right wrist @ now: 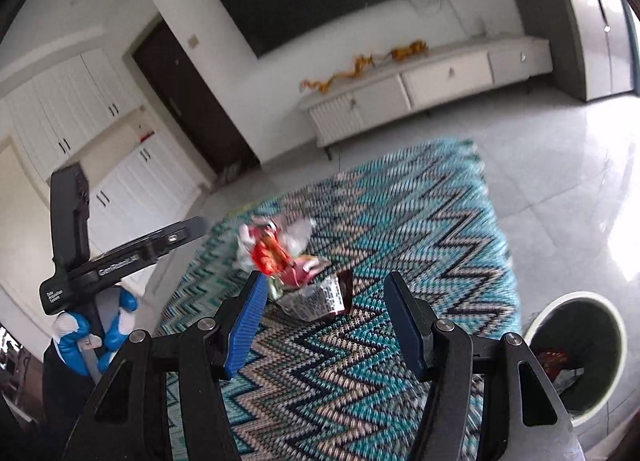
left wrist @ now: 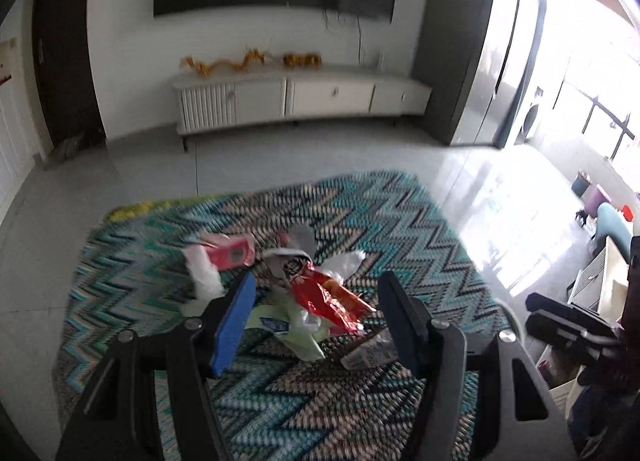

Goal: Collect trash
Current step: 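Grasp the red snack wrapper with the left tool while the right tool grasps the white-labelled packet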

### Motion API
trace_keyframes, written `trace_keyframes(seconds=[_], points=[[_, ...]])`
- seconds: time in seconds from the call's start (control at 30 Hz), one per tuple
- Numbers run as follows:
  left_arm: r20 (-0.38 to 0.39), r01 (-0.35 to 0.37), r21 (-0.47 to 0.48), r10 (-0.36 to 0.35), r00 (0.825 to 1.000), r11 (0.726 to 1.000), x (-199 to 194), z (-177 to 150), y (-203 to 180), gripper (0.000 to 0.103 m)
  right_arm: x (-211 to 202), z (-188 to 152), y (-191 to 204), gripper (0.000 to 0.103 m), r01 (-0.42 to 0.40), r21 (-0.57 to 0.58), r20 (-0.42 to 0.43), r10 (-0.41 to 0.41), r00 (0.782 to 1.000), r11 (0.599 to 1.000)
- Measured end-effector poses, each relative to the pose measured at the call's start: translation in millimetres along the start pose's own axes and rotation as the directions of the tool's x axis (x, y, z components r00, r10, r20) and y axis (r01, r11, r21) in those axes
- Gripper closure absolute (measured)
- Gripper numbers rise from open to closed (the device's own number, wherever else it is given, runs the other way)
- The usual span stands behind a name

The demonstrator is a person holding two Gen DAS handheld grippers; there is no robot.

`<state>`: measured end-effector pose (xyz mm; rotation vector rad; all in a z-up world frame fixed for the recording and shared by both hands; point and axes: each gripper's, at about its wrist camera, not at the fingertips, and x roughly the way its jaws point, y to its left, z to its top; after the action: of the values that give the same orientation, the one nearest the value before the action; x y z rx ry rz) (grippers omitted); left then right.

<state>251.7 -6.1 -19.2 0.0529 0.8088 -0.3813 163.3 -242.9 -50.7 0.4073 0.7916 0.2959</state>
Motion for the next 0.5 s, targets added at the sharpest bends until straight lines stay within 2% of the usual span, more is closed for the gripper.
trace_keyframes(seconds=[0.2, 0.3, 0.43, 0.5], points=[[-0.077, -0.036, -0.030, 0.034, 0.996, 0.999, 61.2, 0.5, 5.3, 0.041, 70.0, 3.8, -8.2, 0.042, -0.020, 0.010, -0.078, 0.021, 0.997, 1.000], [-0.101, -0.043, -0.038, 0.039, 0.994, 0.998, 73.9, -5.0, 11.0, 0.041, 94.2, 2.9, -10.9, 0.042, -0.034, 0.019, -0.102, 0.036, 0.994, 0.999], [-0.085, -0.022, -0.070, 0.016, 0.996, 0.997, 67.9, -20.7, 25.1, 0.043, 114.7, -4.1, -12.4, 0.042, -0.049, 0.016, -0.139, 0.051, 0.989, 0.999], [-0.077, -0.007, -0.086, 0.001, 0.997, 0.996, 58.3, -30.9, 30.6, 0.044, 119.4, -10.0, -11.3, 0.049, -0.071, 0.012, -0.156, 0.072, 0.985, 0.997]])
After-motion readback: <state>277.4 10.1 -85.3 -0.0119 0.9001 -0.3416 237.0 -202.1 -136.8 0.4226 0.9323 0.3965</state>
